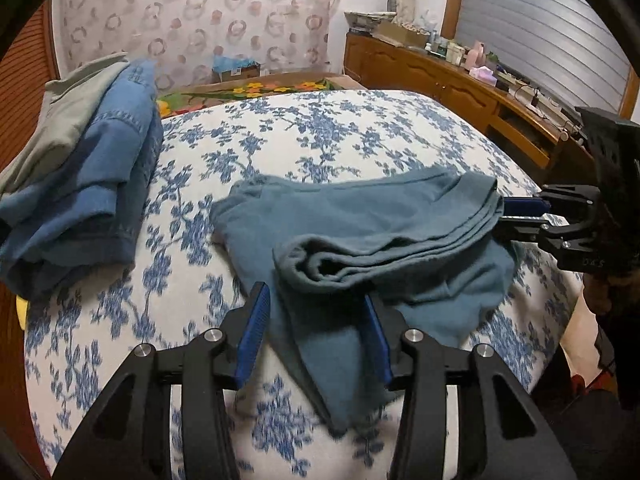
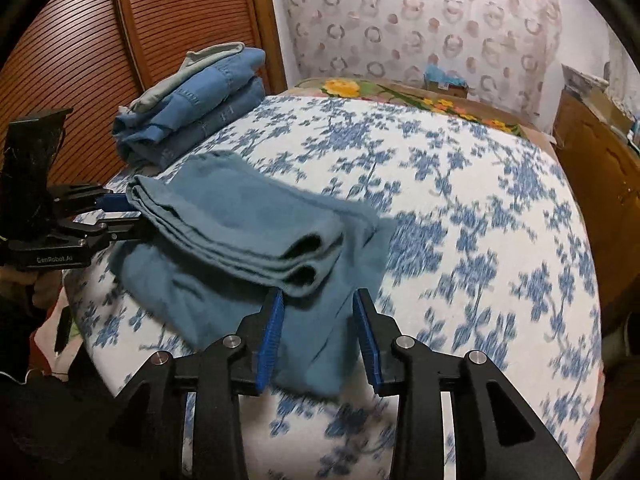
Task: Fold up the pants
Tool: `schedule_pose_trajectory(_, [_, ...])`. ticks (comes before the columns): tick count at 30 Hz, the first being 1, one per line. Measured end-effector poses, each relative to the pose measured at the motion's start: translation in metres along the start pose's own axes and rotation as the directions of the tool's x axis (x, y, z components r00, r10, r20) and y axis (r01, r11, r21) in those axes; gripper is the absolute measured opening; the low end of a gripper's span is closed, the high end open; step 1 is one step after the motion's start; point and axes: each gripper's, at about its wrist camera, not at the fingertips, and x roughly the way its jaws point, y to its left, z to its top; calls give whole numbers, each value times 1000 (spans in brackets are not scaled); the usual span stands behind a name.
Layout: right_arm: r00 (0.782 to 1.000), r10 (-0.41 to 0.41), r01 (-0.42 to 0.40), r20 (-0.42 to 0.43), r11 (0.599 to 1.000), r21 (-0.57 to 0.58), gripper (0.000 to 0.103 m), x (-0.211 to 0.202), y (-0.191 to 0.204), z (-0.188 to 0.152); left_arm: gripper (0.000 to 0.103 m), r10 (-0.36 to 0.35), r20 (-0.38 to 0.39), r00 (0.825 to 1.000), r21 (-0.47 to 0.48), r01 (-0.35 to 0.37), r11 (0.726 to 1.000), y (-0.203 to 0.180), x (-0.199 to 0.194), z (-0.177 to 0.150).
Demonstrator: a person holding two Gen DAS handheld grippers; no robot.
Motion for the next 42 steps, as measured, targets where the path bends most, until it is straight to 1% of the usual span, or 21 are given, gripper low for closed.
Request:
schedule_pose_trajectory(7, [1000, 5, -5, 4, 999, -53, 38, 22, -6, 23, 47, -13, -3, 1000, 1, 13, 1000, 6, 16, 20])
schedule_pose_trajectory(11, [999, 53, -53, 3, 998, -25, 38, 36, -12, 33, 47, -20, -1, 1000, -2, 20, 1000, 12, 22, 27])
schedule_pose_trajectory(16, [996, 86, -86, 1, 996, -9, 38, 52, -22, 41, 47, -32, 1, 999, -6, 32, 999, 18, 30, 35])
schedule_pose_trajectory(19, [992, 126, -126, 4, 992, 17, 38, 58, -28, 44, 47, -45, 4, 999, -18, 45, 999, 23, 33, 38])
schedule_pose_trajectory(24, [991, 133, -133, 1, 991, 28, 38, 67, -31, 47, 47, -58, 2, 998, -29, 58, 998, 27, 39, 37])
schedule_pose_trajectory(25, [992, 130, -130, 2, 991, 24, 38, 68, -30, 47, 44, -59, 8, 998, -25, 59, 998, 26, 38, 37])
schedule_pose_trajectory(26, [992, 128, -128, 3, 992, 21, 38, 69, -30, 47, 33, -60, 16, 998, -23, 60, 998, 25, 37, 37])
schedule_pose_trajectory(29, [992, 126, -126, 8, 992, 14, 37, 67, -28, 46, 20, -74, 68, 995, 9, 73, 997, 20, 25, 36])
schedule_pose_trajectory(31, [991, 134, -134, 6, 991, 4, 23, 65, -27, 45, 15, -89, 72, 993, -2, 89, 996, 21, 21, 38])
schedule_pose_trajectory(34, [990, 136, -136, 21, 991, 3, 19, 58, -28, 45, 12, -92, 97, 991, -5, 93, 996, 22, 13, 40])
schedule_pose_trajectory(35, [990, 134, -134, 30, 991, 4, 18, 55, -29, 45, 12, -96, 121, 988, -11, 98, 995, 23, 7, 42])
schedule_pose_trajectory(37, [989, 128, -129, 76, 992, 11, 15, 44, -30, 46, 12, -95, 161, 982, -23, 100, 995, 23, -1, 46])
schedule_pose_trajectory(39, [986, 114, -118, 121, 993, 26, 14, 35, -32, 47, 12, -63, 201, 978, -27, 69, 997, 22, -7, 51])
schedule_pose_trajectory(40, [984, 112, -117, 136, 993, 29, 14, 31, -31, 47, 12, -53, 203, 978, -24, 59, 998, 22, -7, 53])
schedule_pose_trajectory(42, [987, 93, -98, 132, 995, 31, 14, 32, -29, 47, 12, -31, 170, 985, -21, 35, 999, 20, 3, 57])
